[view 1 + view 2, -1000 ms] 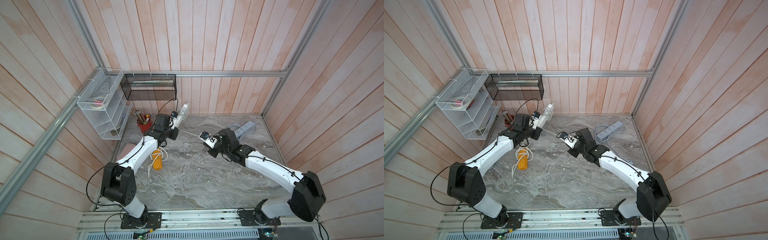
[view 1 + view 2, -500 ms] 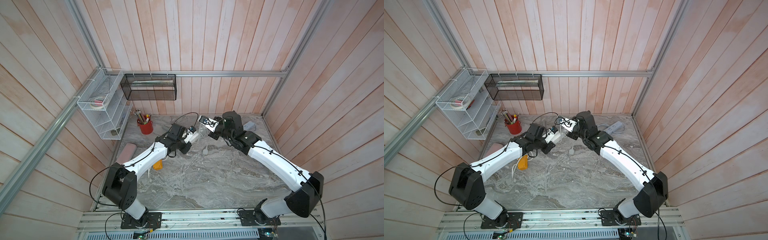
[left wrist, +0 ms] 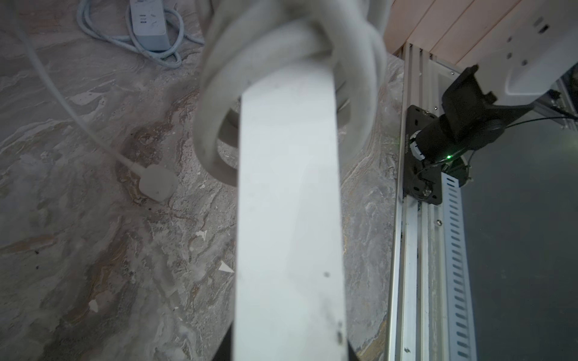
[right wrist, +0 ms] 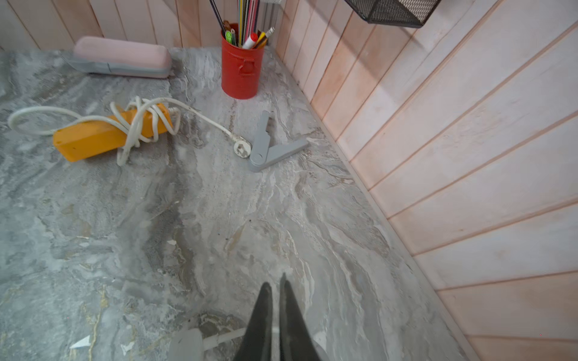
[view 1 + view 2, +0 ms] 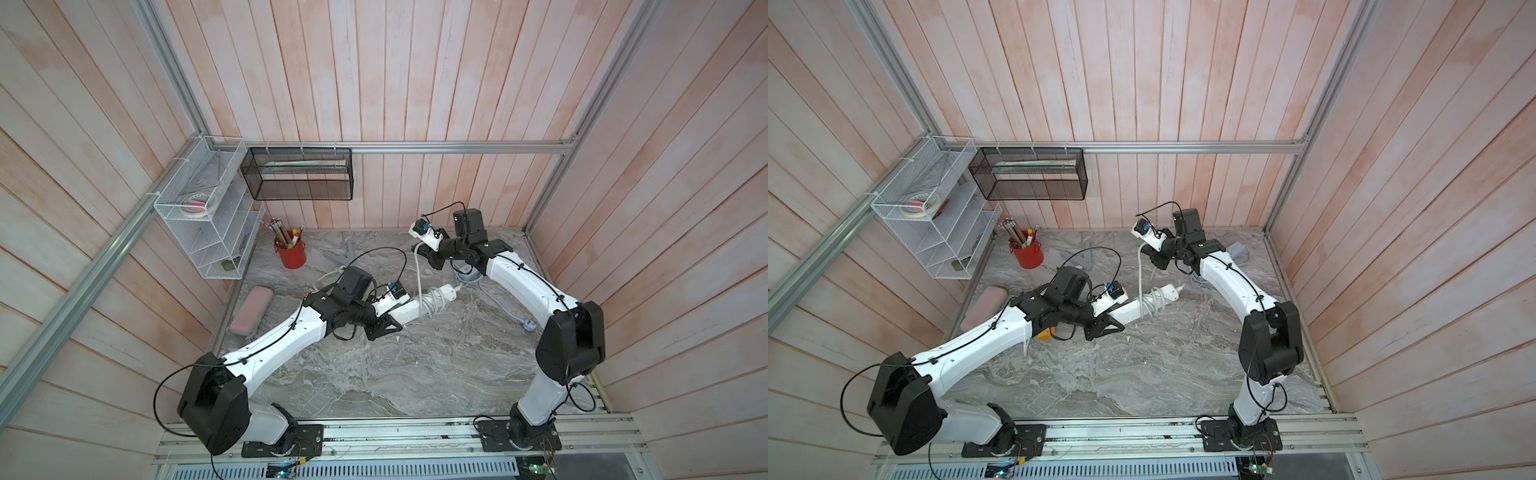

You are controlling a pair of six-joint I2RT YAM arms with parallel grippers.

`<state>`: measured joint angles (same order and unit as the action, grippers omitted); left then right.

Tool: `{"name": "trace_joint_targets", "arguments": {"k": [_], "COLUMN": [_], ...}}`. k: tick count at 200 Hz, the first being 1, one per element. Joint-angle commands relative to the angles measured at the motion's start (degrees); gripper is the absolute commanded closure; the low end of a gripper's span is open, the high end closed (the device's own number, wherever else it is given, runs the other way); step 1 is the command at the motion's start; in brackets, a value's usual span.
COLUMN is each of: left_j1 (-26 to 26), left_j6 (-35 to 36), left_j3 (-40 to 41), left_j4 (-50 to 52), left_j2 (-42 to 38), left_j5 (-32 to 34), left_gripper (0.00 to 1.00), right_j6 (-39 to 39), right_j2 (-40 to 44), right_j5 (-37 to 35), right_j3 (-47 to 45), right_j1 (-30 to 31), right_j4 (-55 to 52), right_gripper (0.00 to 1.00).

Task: Wrap the cord around the power strip
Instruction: Wrap the power cord around the power strip.

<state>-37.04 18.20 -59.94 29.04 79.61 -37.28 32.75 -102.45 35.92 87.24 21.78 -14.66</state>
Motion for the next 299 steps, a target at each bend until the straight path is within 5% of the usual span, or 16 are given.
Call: {"name": "trace_joint_targets", "arguments": {"k": [1, 89, 143, 196, 231, 299], "left_j1": [1.03, 8.06, 10.01, 10.16, 10.18, 10.66], "left_j6": [1.26, -11.00, -17.59, -22.13, -34.55, -35.97], "left_j3": [2.37, 5.59, 7.65, 10.07, 13.56, 15.61], "left_j4": [-6.63, -22.82, -30.47, -37.16, -50.72, -52.02], "left_j2": [-4.00, -7.35, -7.16, -7.92, -7.89, -8.64], "left_j5": [-12.14, -8.30, -9.90, -11.41, -10.76, -3.69], "left_gripper": [1.00, 1.00, 1.00, 1.00, 1.00, 1.00], "right_j6": [-10.30, -43.48, -55.85, -55.69, -62.94, -61.42], "right_j2": [-3.27, -11.81, -12.51, -13.06, -12.63, -10.04], "right_j5": [7.91, 6.88, 1.36, 0.01, -4.45, -12.84], "right_j3": [-4.21, -19.48, -29.35, -28.55, -34.87, -36.81], "right_j1": [-1.52, -0.69, -0.07, -0.18, -0.20, 2.45], "right_j4": [13.75, 54.80, 72.29, 67.79, 78.12, 70.96], "right_gripper": [0.77, 0.57, 0.44, 0.40, 0.34, 0.33]}}
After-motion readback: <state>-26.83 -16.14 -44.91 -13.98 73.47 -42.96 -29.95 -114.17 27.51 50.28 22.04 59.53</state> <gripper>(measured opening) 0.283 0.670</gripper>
